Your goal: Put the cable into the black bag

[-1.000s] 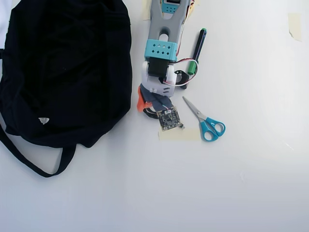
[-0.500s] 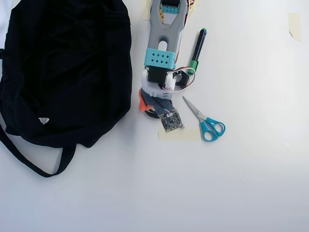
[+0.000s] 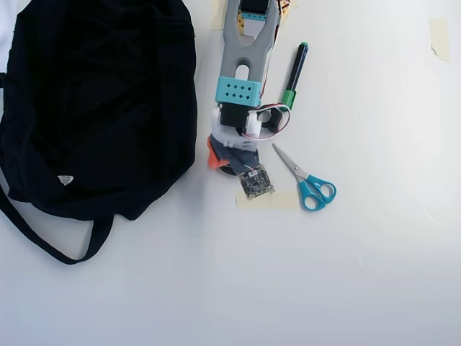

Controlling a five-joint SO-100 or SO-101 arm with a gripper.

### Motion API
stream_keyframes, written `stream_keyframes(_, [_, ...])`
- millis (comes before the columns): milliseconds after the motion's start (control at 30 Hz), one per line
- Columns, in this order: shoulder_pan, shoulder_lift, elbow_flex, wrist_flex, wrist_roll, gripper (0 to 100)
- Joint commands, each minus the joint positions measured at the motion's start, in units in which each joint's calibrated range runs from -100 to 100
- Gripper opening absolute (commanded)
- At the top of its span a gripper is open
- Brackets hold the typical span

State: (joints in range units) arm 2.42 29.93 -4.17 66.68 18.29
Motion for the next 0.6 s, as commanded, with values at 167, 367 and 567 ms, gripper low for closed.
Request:
stream_keyframes(167, [0.49, -0.22, -1.85, -0.88, 0.17, 22])
stream_keyframes(367, [0.57, -0.22, -1.85, -0.88, 0.12, 9])
stream_keyframes(567, [0.64, -0.22, -1.85, -0.88, 0.01, 7])
